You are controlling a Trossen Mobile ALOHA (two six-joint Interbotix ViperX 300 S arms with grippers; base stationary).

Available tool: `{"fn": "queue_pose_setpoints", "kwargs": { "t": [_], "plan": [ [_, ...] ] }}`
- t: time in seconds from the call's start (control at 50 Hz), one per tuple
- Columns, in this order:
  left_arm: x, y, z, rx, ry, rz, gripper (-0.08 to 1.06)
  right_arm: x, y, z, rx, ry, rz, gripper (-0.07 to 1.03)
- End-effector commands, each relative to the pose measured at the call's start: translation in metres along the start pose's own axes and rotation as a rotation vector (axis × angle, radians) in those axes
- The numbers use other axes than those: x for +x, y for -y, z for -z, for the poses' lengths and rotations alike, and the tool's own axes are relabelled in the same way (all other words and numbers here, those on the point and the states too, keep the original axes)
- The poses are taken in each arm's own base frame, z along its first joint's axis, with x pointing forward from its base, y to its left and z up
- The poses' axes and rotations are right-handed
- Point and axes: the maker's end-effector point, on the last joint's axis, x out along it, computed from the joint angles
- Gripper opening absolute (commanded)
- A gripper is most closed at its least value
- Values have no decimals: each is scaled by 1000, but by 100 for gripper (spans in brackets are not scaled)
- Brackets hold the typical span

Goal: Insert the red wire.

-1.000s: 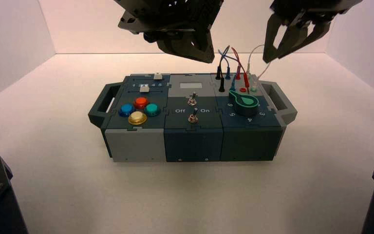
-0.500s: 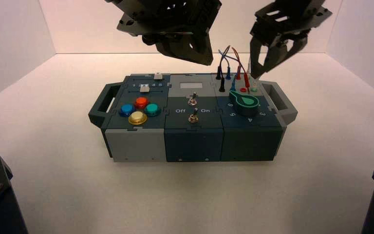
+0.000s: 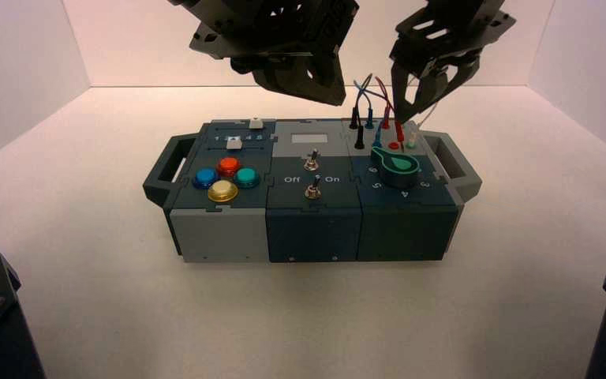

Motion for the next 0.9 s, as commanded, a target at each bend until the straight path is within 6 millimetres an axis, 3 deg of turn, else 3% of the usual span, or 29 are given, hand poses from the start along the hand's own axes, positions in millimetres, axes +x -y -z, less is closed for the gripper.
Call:
{"fn": "queue_pose_setpoints", "kwargs": {
  "t": [0.02,0.9],
  "plan": [
    [-2,3,-8,-2,27,10,-3,-5,2,-16,-21,38,10,51],
    [-3,5,-13,-4,45,15,-3,16,8,-21,-35,-10,23,50]
  ]
}}
